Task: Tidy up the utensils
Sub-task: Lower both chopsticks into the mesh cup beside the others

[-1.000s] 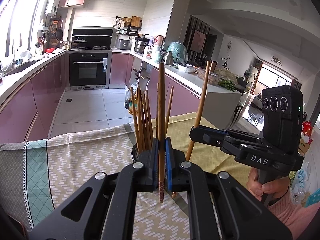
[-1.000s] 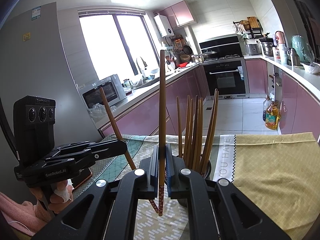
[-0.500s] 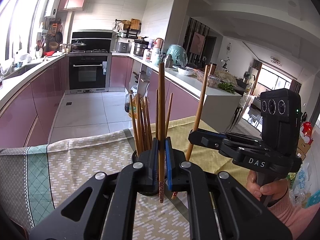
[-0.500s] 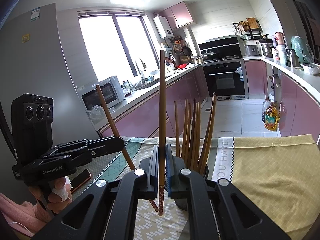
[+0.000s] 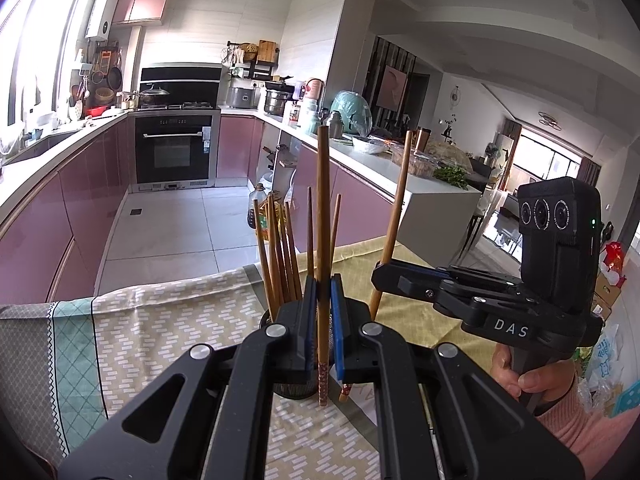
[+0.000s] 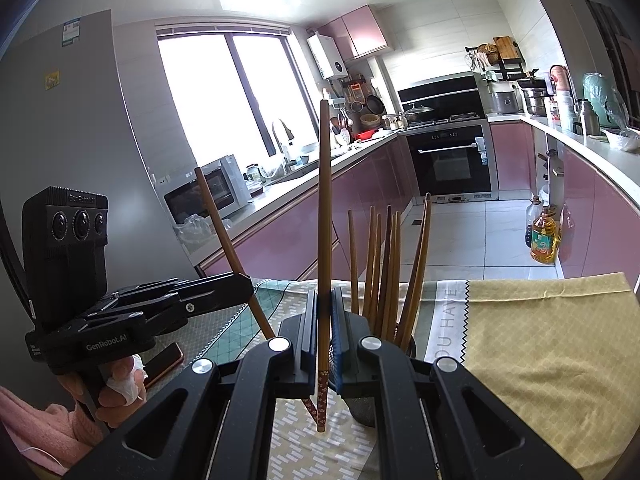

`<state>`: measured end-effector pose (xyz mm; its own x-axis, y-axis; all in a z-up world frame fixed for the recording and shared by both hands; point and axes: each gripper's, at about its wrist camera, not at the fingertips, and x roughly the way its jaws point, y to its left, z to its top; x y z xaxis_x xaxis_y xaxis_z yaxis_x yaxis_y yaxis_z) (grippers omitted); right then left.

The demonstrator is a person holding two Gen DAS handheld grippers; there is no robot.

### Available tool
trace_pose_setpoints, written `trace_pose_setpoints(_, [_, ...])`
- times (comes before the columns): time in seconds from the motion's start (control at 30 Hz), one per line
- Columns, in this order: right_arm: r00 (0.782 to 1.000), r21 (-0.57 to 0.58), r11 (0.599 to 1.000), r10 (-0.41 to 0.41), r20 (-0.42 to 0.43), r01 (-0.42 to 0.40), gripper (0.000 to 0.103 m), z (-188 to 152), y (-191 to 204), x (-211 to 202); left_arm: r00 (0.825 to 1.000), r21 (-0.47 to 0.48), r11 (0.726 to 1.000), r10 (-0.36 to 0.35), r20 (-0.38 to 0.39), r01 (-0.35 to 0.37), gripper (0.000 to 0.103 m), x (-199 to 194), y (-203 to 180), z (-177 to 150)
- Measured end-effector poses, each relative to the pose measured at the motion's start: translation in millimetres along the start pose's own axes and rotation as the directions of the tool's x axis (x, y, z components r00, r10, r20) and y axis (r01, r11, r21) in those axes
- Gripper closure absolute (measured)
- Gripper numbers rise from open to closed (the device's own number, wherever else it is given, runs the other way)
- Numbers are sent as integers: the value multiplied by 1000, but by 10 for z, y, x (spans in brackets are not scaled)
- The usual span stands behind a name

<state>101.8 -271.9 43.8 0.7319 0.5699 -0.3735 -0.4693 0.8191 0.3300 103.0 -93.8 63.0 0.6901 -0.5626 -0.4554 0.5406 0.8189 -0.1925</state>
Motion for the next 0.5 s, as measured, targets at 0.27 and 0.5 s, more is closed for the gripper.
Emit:
trace_pose_setpoints(0.27, [1000,-7,1000,-4,18,4,98,58,-9,-18,1000,0,1000,10,18,-10,95,-24,30,36])
trace_pose_setpoints(0.5, [999,-12,1000,-12,33,13,98,94,-35,-18,999,-1,1000,16,33,-16,95,-12,26,107])
